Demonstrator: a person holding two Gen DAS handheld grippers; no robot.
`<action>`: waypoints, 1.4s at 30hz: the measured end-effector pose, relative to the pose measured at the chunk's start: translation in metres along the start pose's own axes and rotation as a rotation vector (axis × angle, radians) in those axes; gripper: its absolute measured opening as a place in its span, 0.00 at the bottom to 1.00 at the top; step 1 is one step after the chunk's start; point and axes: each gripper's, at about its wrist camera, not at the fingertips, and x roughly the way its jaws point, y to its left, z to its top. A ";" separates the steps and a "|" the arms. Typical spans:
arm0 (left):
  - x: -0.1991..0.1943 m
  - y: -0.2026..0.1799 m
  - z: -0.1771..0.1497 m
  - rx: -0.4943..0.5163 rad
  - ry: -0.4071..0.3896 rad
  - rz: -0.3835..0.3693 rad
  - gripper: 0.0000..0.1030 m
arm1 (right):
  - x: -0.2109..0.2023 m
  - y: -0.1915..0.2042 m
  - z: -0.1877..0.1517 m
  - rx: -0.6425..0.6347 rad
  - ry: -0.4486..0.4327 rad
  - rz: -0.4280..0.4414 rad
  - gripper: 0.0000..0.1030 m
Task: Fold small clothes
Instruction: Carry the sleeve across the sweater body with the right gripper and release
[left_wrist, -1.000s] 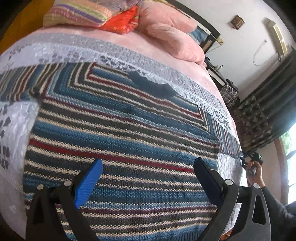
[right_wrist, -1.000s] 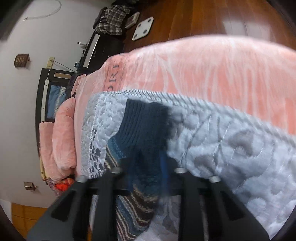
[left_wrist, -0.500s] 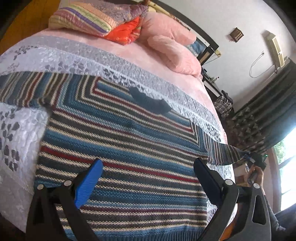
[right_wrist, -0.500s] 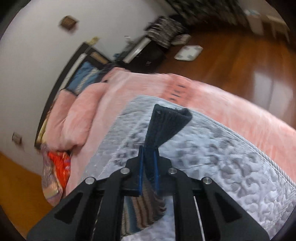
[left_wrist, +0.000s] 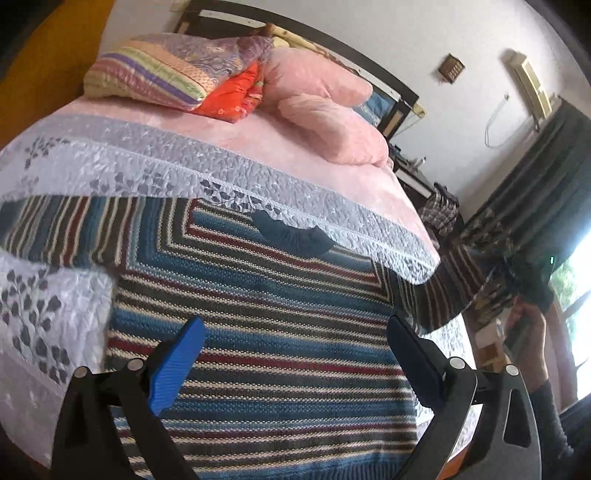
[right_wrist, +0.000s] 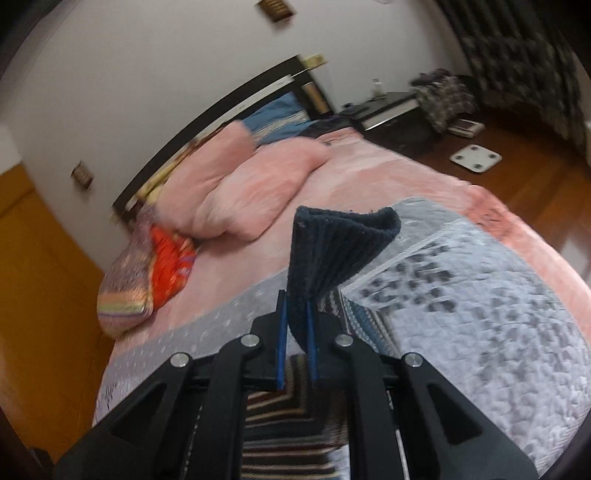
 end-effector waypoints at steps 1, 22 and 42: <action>0.000 -0.001 0.002 0.010 0.006 0.008 0.96 | 0.006 0.015 -0.007 -0.022 0.009 0.009 0.08; 0.122 0.007 0.030 -0.056 0.238 -0.231 0.96 | 0.167 0.155 -0.246 -0.656 0.381 -0.165 0.17; 0.319 -0.025 0.002 -0.388 0.544 -0.345 0.85 | 0.057 0.067 -0.309 -0.145 0.281 -0.034 0.43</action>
